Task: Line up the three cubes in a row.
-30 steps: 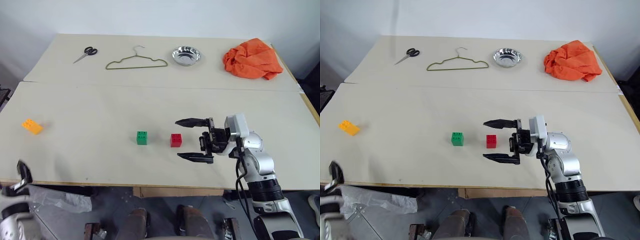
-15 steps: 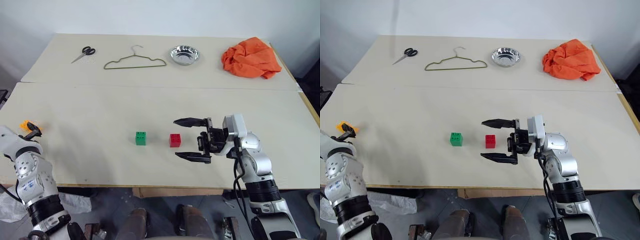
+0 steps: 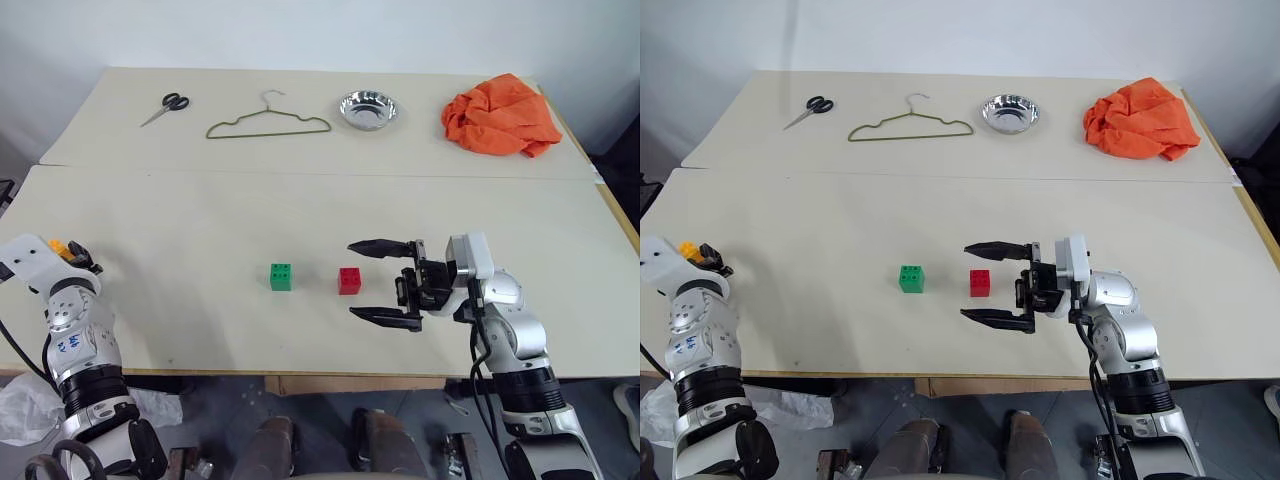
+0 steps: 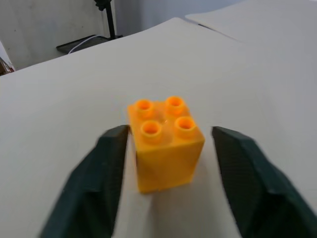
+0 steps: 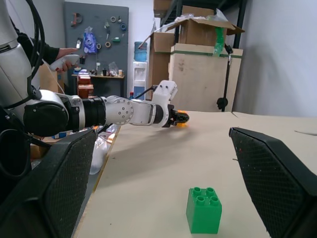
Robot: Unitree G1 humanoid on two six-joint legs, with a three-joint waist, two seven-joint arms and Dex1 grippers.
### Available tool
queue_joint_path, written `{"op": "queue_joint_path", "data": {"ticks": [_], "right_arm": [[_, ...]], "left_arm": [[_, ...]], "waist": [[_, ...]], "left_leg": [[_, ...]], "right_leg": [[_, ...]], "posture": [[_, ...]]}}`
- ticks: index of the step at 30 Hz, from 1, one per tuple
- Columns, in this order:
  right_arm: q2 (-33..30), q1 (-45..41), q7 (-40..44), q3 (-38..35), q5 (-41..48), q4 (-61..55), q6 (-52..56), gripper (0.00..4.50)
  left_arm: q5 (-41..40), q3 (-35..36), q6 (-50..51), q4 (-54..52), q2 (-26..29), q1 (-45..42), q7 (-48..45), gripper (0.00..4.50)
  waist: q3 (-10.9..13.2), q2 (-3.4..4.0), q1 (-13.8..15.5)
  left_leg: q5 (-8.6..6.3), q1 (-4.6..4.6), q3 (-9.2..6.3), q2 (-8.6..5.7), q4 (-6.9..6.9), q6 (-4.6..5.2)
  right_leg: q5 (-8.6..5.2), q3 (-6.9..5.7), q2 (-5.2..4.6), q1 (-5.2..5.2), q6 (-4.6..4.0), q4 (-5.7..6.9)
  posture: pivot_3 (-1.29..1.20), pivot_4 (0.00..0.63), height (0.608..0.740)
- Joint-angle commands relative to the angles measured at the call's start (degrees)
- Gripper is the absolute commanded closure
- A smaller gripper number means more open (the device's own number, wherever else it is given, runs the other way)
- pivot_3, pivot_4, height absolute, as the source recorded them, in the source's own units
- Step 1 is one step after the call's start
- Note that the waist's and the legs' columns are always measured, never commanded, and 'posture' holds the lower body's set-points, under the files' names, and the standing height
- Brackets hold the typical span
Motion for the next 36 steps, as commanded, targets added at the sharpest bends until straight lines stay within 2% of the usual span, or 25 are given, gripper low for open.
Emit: {"op": "queue_joint_path", "data": {"ticks": [1, 3, 7, 9, 11, 12, 14, 17, 19, 23, 28, 32, 36], "right_arm": [[-0.5, 0.2, -0.9, -0.9, 0.8, -3.0, 0.1, 0.0], [-0.6, 0.4, -1.5, -0.9, 0.7, -3.5, 0.1, 0.0], [-0.9, 1.1, -3.3, -1.2, 0.2, -5.0, 0.0, 0.0], [-1.7, 1.6, -4.4, -2.2, 0.2, -5.7, 0.0, 0.0], [-3.6, 2.9, -4.4, -3.7, 0.0, -5.6, -0.3, 0.0], [-4.7, 3.7, -4.0, -4.5, 0.1, -5.3, -0.4, 0.0], [-7.0, 5.1, -3.0, -6.0, 0.7, -4.8, -0.2, 0.0], [-9.4, 6.0, -1.5, -7.5, 1.4, -4.1, 0.1, 0.0], [-10.8, 6.9, -0.9, -8.6, 1.3, -3.7, -0.3, 0.0], [-11.4, 8.6, -2.4, -9.7, 1.0, -4.9, -0.5, 0.0], [-12.0, 13.0, -5.4, -11.5, 1.3, -10.0, 0.4, 0.0], [-12.7, 16.3, -7.5, -13.4, 1.6, -13.0, 0.5, 0.0], [-12.8, 17.5, -8.9, -14.2, 2.0, -14.6, 1.0, 0.0]], "left_arm": [[0.7, -0.5, -1.3, -0.5, 0.7, -0.5, -0.2, 3.03], [0.0, -0.8, -1.6, -1.1, 0.6, -0.1, -1.6, 3.03], [-8.8, -1.7, -5.3, -7.0, 0.6, 3.2, -20.5, 3.03], [-15.6, -3.1, -3.9, -11.7, 3.7, 7.6, -37.5, 3.03], [-21.7, -5.6, -1.8, -16.4, 10.5, 13.8, -60.0, 3.03], [-20.8, -8.8, -0.4, -15.9, 15.7, 15.9, -68.9, 3.03], [-14.5, -16.3, -4.6, -11.2, 24.2, 16.5, -81.8, 3.03], [-11.8, -21.6, -9.8, -2.9, 27.6, 9.7, -91.7, 3.03], [-9.5, -25.3, -14.0, 4.1, 27.2, 2.2, -98.8, 3.03], [-4.3, -31.0, -24.3, 18.2, 23.9, -8.9, -107.4, 3.03], [0.7, -35.1, -34.3, 32.1, 20.7, -16.2, -109.8, 3.03], [2.0, -37.1, -38.5, 37.9, 19.5, -18.8, -109.8, 3.03], [-0.1, -40.3, -38.8, 37.9, 20.7, -19.4, -109.8, 3.03]], "waist": [[0.0, 0.0, 0.0], [0.0, 0.0, 0.0], [0.0, 0.0, 0.0], [0.0, 0.0, -0.2], [0.0, 0.01, -0.7], [0.0, 0.01, -1.3], [0.1, 0.17, -1.2], [0.2, 0.91, -1.0], [0.2, 0.9, -0.6], [0.2, 0.85, -0.7], [0.2, 0.78, -1.4], [0.2, 0.72, -1.1], [0.2, 0.69, -1.1]], "left_leg": [[0.0, 0.0, 0.0, 0.0, 0.0, 0.0], [0.0, 0.0, 0.0, 0.0, 0.0, 0.0], [0.0, 0.0, -0.01, 0.0, 0.0, 0.0], [0.0, -0.03, -0.01, 0.01, 0.0, 0.0], [0.0, -0.05, -0.02, 0.04, -0.01, 0.0], [-0.01, -0.05, -0.03, 0.08, -0.02, -0.01], [-0.02, -0.03, -0.04, 0.11, -0.07, -0.03], [0.02, 0.07, -0.04, 0.03, -0.08, 0.05], [0.04, 0.04, -0.05, 0.03, -0.08, 0.06], [0.06, -0.05, 0.01, 0.04, -0.07, 0.04], [0.01, -0.05, 0.3, -0.08, -0.06, 0.22], [0.04, -0.04, 0.32, -0.13, 0.01, 0.32], [0.06, 0.02, 0.32, -0.15, 0.02, 0.34]], "right_leg": [[0.0, 0.0, 0.0, 0.0, 0.0, 0.0], [0.0, 0.0, 0.0, 0.0, 0.0, 0.0], [0.0, 0.01, -0.03, 0.0, 0.0, -0.01], [0.0, 0.04, -0.06, 0.0, 0.0, -0.04], [-0.01, 0.09, -0.07, 0.0, -0.03, -0.07], [-0.03, 0.08, -0.07, 0.01, -0.05, -0.11], [-0.08, 0.05, -0.06, 0.05, -0.15, -0.15], [-0.05, 0.06, -0.1, 0.2, -0.1, -0.47], [-0.04, 0.06, -0.11, 0.16, -0.08, -0.44], [-0.04, -0.03, 0.0, 0.0, -0.07, -0.03], [-0.02, -0.33, 0.14, -0.1, -0.03, 0.08], [0.02, -0.31, 0.09, -0.07, 0.04, 0.08], [0.04, -0.25, 0.02, 0.0, 0.09, 0.08]], "posture": [[0.0, 0.15, 0.74], [0.0, 0.15, 0.74], [0.0, 0.15, 0.74], [0.0, 0.15, 0.74], [0.0, 0.15, 0.74], [0.0, 0.15, 0.74], [0.0, 0.15, 0.74], [0.0, 0.15, 0.74], [0.0, 0.15, 0.74], [0.0, 0.15, 0.74], [0.0, 0.15, 0.74], [0.0, 0.15, 0.74], [0.0, 0.15, 0.74]]}}
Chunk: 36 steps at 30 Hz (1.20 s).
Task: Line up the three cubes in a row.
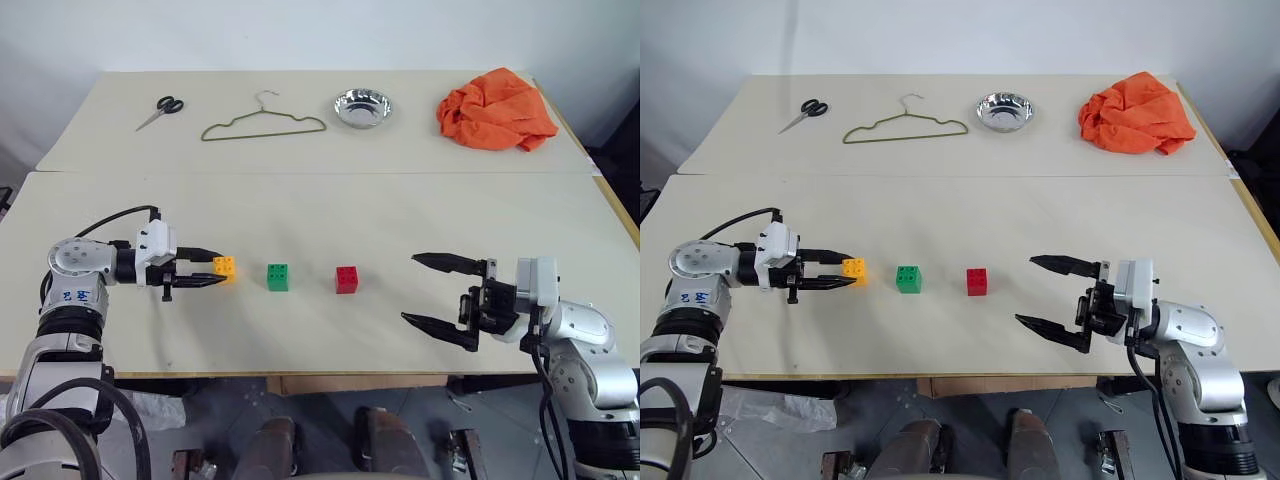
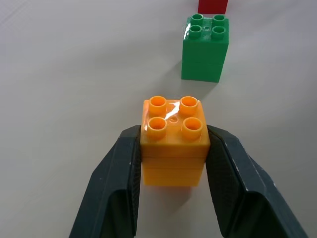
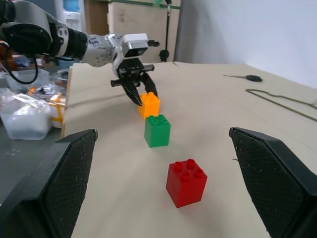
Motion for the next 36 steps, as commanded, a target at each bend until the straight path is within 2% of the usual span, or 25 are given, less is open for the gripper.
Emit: {"op": "queue_joint_path", "data": {"ticks": [1, 7, 12, 14, 21, 22, 26, 31, 36], "right_arm": [[-0.8, 0.2, -0.8, -1.7, 1.7, -2.4, -0.1, 0.0], [-0.7, -0.7, -0.5, -1.3, 1.7, -1.2, -0.3, 0.0], [-0.6, -1.3, -0.1, -0.2, 1.3, -1.0, -0.3, 0.0], [-0.5, -1.7, 0.2, 0.1, 1.2, -0.5, -0.3, 0.0], [-0.3, -3.4, 1.4, 1.0, 1.2, 1.1, -0.5, 0.0], [-0.3, -3.7, 1.6, 1.2, 1.2, 1.4, -0.5, 0.0], [-0.1, -5.2, 2.5, 2.0, 1.0, 2.6, -0.5, 0.0], [0.3, -7.5, 4.5, 3.6, 1.0, 5.4, -0.6, 0.0], [0.4, -10.4, 7.2, 4.7, 0.4, 8.5, -1.4, 0.0]], "left_arm": [[-0.9, -3.6, 0.5, -0.2, 2.0, 0.5, -6.4, 3.03], [-6.5, -7.9, 3.1, -4.9, 4.6, 3.1, -6.4, 3.03], [-6.0, -9.0, 4.0, -4.1, 5.2, 3.6, -6.4, 3.03], [-4.4, -7.0, 3.2, -2.0, 4.6, 3.0, -6.3, 2.29], [-2.8, -2.2, -0.1, 0.5, 3.5, 2.5, -3.3, 0.22], [-2.4, -1.8, -0.1, 0.6, 3.6, 2.6, -3.0, 0.05], [-2.1, 0.4, 0.8, 0.1, 3.2, 3.8, -2.7, 0.05], [-3.9, 4.7, 2.5, -4.1, 4.4, 9.2, -1.1, 0.05], [-7.6, 11.1, 6.7, -15.3, 6.9, 18.1, 0.7, 0.05]], "waist": [[0.0, 0.0, 0.0], [0.0, 0.0, -0.3], [0.0, 0.0, -0.2], [0.0, 0.0, -0.2], [0.1, -0.09, -0.1], [0.1, -0.1, -0.1], [0.1, -0.1, -0.1], [0.1, -0.11, -0.4], [0.1, -0.13, -0.4]], "left_leg": [[0.01, 0.0, 0.0, 0.0, 0.0, -0.01], [0.0, -0.02, -0.01, 0.07, -0.04, -0.02], [0.0, -0.02, -0.02, 0.06, -0.02, -0.02], [0.0, -0.02, -0.02, 0.06, -0.02, -0.02], [0.0, -0.06, 0.04, 0.05, -0.01, -0.01], [0.0, -0.06, 0.03, 0.05, -0.01, -0.01], [0.0, -0.06, 0.02, 0.02, -0.01, -0.01], [0.0, -0.06, 0.02, 0.07, -0.02, -0.01], [0.0, -0.07, 0.0, 0.14, -0.02, -0.03]], "right_leg": [[0.0, 0.02, -0.02, 0.0, 0.0, 0.0], [0.0, 0.23, -0.09, -0.06, 0.0, -0.02], [0.0, 0.23, -0.09, -0.03, 0.0, -0.04], [0.0, 0.22, -0.07, -0.04, -0.01, -0.03], [0.0, 0.13, 0.01, -0.08, 0.0, -0.01], [0.0, 0.13, 0.0, -0.08, 0.0, -0.02], [0.0, 0.13, -0.01, -0.07, 0.0, -0.01], [0.0, 0.15, -0.06, -0.09, 0.0, -0.01], [0.0, 0.25, -0.11, -0.09, -0.01, -0.03]], "posture": [[0.0, 0.15, 0.74], [0.0, 0.15, 0.74], [0.0, 0.15, 0.74], [0.0, 0.15, 0.74], [0.0, 0.15, 0.74], [0.0, 0.15, 0.74], [0.0, 0.15, 0.74], [0.0, 0.15, 0.74], [0.0, 0.15, 0.74]]}}
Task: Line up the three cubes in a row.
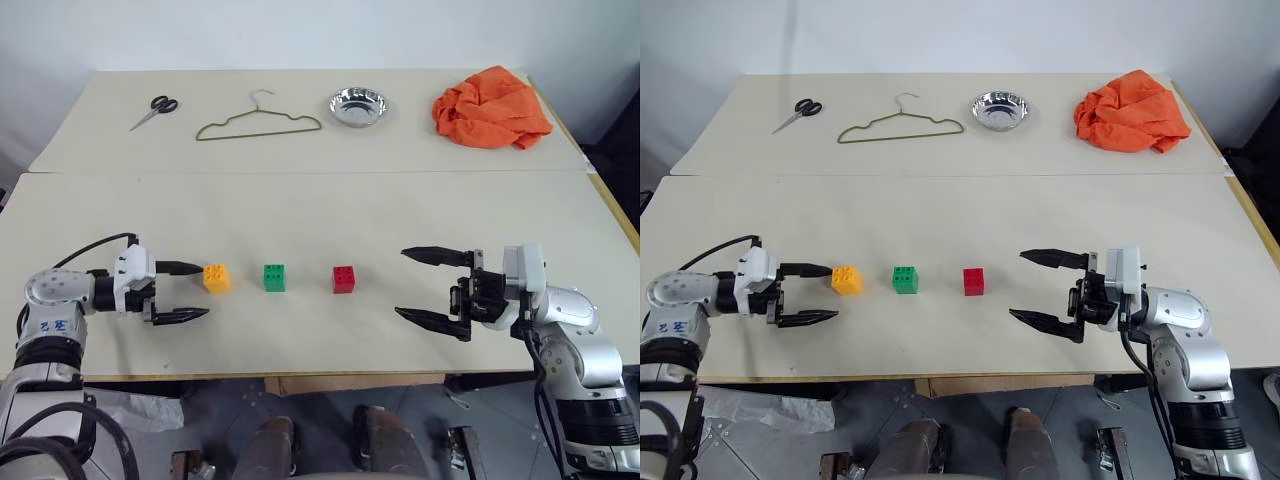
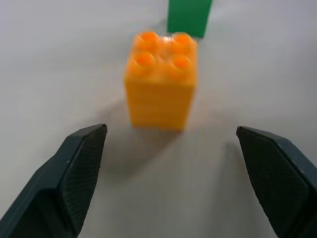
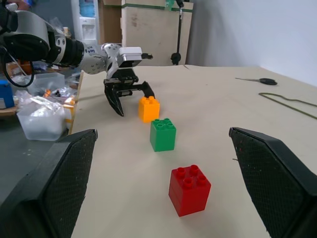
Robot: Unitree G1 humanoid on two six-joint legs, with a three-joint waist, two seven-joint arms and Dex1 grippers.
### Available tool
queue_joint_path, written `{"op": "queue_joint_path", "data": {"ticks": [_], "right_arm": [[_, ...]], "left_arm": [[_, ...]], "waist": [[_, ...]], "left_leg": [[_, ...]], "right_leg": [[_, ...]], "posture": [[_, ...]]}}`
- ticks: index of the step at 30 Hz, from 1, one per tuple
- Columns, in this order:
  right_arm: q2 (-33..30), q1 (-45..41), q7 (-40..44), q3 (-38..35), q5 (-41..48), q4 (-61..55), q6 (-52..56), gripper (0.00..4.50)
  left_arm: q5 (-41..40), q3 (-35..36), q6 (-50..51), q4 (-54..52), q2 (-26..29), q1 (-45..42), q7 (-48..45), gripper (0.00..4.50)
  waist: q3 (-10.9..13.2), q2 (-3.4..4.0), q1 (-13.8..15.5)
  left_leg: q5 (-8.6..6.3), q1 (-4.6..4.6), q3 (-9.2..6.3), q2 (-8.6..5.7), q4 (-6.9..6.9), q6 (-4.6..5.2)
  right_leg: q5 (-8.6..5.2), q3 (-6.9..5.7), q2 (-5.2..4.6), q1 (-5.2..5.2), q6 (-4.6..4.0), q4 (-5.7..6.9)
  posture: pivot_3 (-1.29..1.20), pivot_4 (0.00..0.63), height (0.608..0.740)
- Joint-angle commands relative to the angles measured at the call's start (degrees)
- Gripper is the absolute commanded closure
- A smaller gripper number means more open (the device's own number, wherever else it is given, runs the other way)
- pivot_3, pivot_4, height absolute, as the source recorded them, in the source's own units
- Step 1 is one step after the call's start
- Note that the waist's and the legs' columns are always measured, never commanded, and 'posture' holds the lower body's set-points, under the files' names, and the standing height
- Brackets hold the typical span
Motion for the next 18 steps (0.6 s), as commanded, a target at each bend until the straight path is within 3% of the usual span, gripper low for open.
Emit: {"op": "queue_joint_path", "data": {"ticks": [1, 6, 9, 12, 18], "right_arm": [[-0.6, -2.7, 3.0, 0.1, 0.0, 1.9, -1.4, 0.0], [-2.7, -8.7, 9.1, 0.2, -0.3, 8.5, -2.3, 0.0], [-1.7, -12.4, 11.2, 0.5, -0.5, 10.8, -4.4, 0.0], [-1.2, -13.9, 13.1, 1.8, -1.3, 12.5, -5.1, 0.0], [-0.5, -14.5, 15.6, 4.2, -4.4, 16.8, -9.9, 0.0]], "left_arm": [[-5.7, 6.9, 5.4, -13.2, 3.5, 7.6, 1.4, 0.05], [-13.9, 18.5, 18.5, -37.0, 3.8, 22.7, 12.3, 0.05], [-14.1, 22.7, 22.0, -45.6, 3.1, 27.5, 18.4, 0.05], [-14.8, 24.2, 25.3, -50.2, 2.3, 29.1, 21.7, 0.05], [-12.7, 23.9, 24.6, -49.3, 1.9, 29.6, 21.5, 0.05]], "waist": [[0.0, 0.0, -0.2], [0.0, 0.03, 0.0], [0.1, 0.07, 0.3], [0.1, 0.08, 0.4], [0.1, 0.1, 0.0]], "left_leg": [[-0.01, -0.01, -0.03, 0.01, 0.0, -0.01], [-0.05, -0.01, -0.1, 0.05, -0.02, -0.02], [-0.02, -0.01, -0.29, 0.09, -0.02, -0.08], [-0.03, 0.01, -0.33, 0.09, -0.04, -0.12], [-0.04, 0.0, -0.29, 0.09, -0.09, -0.14]], "right_leg": [[0.0, 0.1, -0.01, 0.0, -0.01, -0.02], [-0.02, 0.27, -0.08, 0.04, -0.04, -0.11], [-0.03, 0.16, -0.07, 0.14, -0.07, -0.2], [-0.05, 0.13, -0.06, 0.18, -0.09, -0.42], [-0.05, 0.11, -0.02, 0.13, -0.09, -0.24]], "posture": [[0.0, 0.15, 0.74], [0.0, 0.15, 0.74], [0.0, 0.15, 0.74], [0.0, 0.15, 0.74], [0.0, 0.15, 0.74]]}}
